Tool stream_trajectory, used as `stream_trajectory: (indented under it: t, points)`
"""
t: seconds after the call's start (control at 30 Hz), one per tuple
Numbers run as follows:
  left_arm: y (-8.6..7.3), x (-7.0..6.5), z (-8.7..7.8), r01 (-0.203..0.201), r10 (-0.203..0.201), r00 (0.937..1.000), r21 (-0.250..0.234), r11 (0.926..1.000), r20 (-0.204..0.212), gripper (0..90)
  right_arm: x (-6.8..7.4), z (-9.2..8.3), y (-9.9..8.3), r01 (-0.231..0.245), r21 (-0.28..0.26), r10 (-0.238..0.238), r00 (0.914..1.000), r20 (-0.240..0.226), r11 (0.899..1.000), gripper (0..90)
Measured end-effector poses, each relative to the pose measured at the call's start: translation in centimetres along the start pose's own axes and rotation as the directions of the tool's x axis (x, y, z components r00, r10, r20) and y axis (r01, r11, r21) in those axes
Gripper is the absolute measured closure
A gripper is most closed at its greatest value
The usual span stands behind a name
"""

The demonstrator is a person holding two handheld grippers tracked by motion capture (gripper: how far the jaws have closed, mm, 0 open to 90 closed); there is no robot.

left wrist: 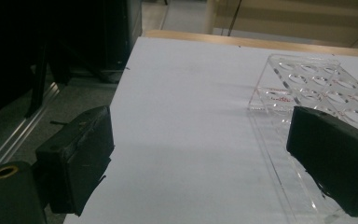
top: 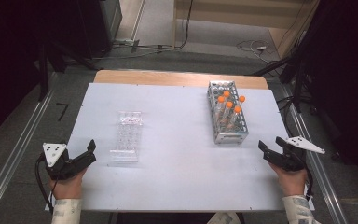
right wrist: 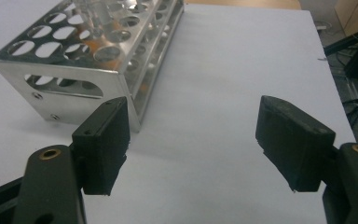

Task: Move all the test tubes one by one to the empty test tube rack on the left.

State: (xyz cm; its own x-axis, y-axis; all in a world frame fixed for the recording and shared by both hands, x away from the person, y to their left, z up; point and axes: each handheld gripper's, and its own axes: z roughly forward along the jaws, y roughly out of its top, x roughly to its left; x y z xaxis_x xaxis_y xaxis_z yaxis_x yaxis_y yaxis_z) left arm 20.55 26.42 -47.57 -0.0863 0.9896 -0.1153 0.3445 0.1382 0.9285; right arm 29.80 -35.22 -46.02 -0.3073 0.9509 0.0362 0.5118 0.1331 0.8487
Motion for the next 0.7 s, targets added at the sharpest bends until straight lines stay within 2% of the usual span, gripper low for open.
stream_trajectory:
  t: [0.17, 0.7]
  points:
    - [0.0, -0.1, -0.1, -0.006, 0.006, 1.0, 0.002, 1.0, -0.001, 7.5, 0.5, 0.5, 0.9, -0.001, -0.01, 0.001, 0.9998, -0.019, 1.0, 25.3]
    - [-0.1, -0.4, -0.1, -0.016, 0.016, 0.9999, 0.003, 0.9999, -0.003, 7.6, 3.1, 2.8, 3.3, 0.062, -0.028, -0.064, 0.9954, -0.071, 0.998, 27.3]
